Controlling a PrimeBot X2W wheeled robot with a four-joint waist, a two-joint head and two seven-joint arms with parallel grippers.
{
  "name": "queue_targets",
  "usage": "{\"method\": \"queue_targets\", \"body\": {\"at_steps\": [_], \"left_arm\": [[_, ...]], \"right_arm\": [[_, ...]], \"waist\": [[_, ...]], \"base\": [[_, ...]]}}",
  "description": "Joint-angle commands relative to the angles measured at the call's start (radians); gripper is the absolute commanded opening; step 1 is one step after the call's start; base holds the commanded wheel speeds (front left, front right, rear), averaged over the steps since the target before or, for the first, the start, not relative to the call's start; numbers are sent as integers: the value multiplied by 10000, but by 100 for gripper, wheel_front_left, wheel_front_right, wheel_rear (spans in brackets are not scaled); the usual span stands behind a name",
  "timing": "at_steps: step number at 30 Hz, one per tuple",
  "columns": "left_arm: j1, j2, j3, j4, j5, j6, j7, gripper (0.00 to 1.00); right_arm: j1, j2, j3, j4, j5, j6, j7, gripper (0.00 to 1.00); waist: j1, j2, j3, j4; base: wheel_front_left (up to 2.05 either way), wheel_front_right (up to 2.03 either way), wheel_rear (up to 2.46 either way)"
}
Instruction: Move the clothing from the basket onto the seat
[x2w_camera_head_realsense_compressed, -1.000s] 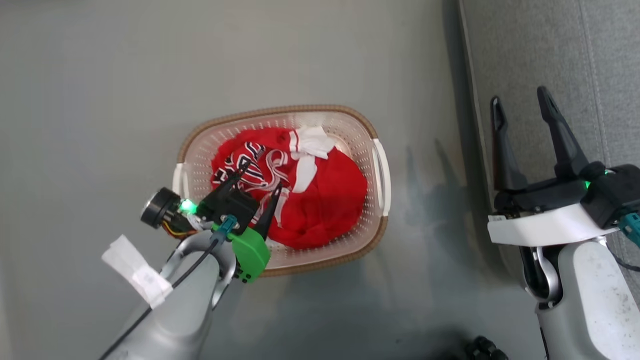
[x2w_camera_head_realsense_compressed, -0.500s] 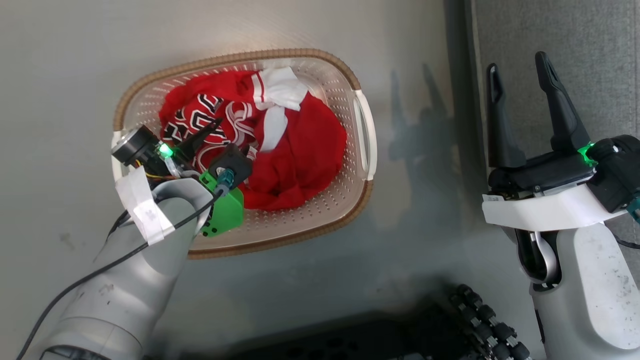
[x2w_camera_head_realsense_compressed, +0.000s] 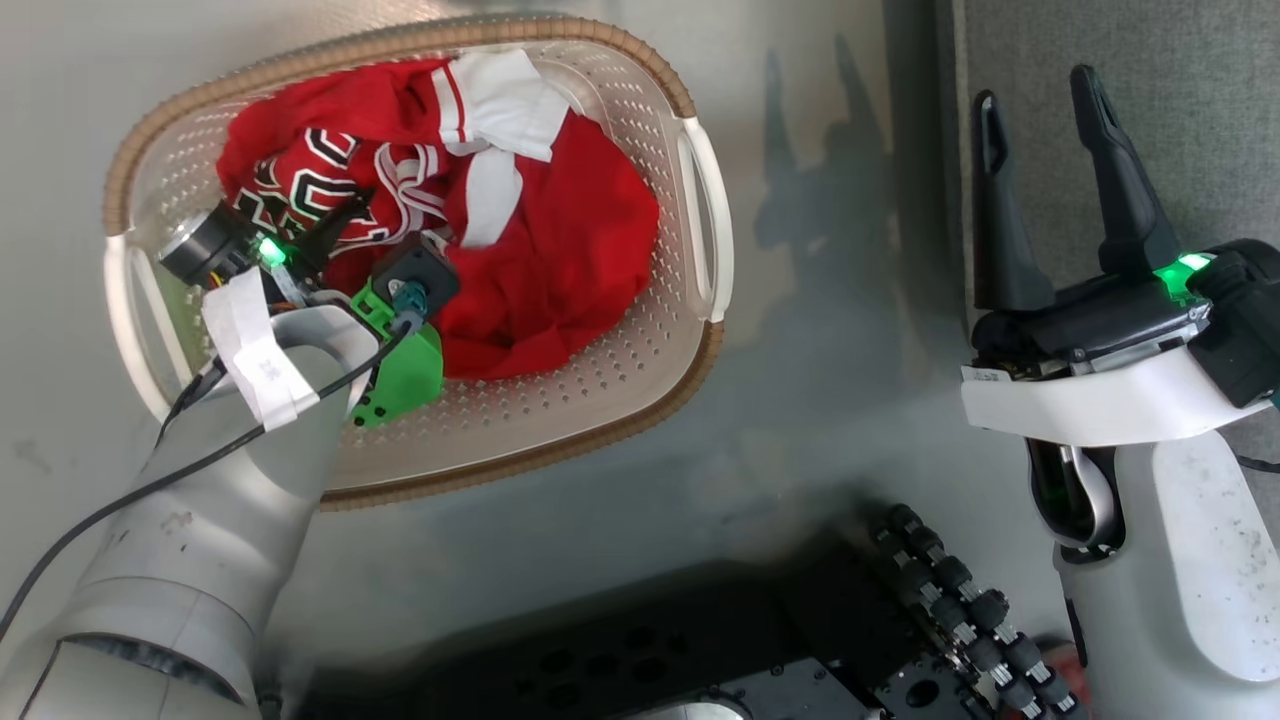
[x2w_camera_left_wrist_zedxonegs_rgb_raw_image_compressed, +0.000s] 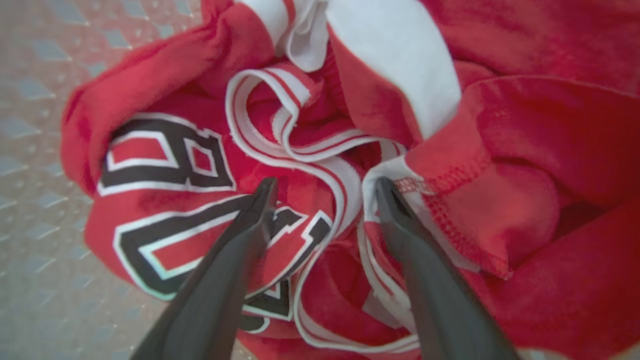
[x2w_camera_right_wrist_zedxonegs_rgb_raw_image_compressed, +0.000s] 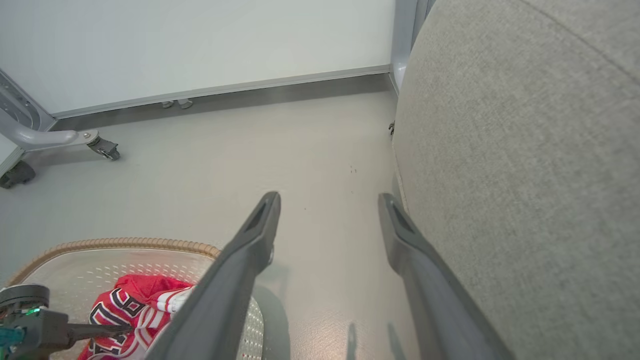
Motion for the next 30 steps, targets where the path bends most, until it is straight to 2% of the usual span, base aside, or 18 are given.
{"method": "queue_targets", "body": {"at_steps": [1,9,14,15,17,18,24,30], "left_arm": [[-241,83,-15,110,-65,97,35,100],[-650,41,-91,442,-164,282,375,100],[-774,-15,-86,545,-330,148,513,100],[-798,-21,-95,561,-377,109,529,67],[-824,-45,-79,586,-437,67,551,16],[-837,-62,-80,595,-432,62,515,0],[-634,-261,-55,607,-728,-12,321,0],[-95,-470,95,584,-1143,-98,20,0]], "right_arm": [[-150,-23,4,-72,57,-3,-24,100],[-172,-23,21,-207,98,-3,-24,100],[-191,-25,24,-215,84,-3,-22,100],[-204,-25,20,-214,85,-3,-24,100],[-239,-26,3,-210,88,-3,-22,100],[-256,-26,-9,-202,84,-3,-22,100],[-315,-30,-67,-69,62,-5,-24,100],[-259,-26,-40,93,-10,-5,-24,100]], "waist": [[-1,0,359,-189],[-1,0,853,-233],[-1,0,1018,-209],[-1,0,1044,-204],[-1,0,1075,-192],[-1,0,1083,-184],[-1,0,871,-104],[-1,0,9,49]], "base": [[0,0,0],[0,0,0],[0,0,0],[0,0,0],[0,0,0],[0,0,0],[0,0,0],[0,0,0]]}}
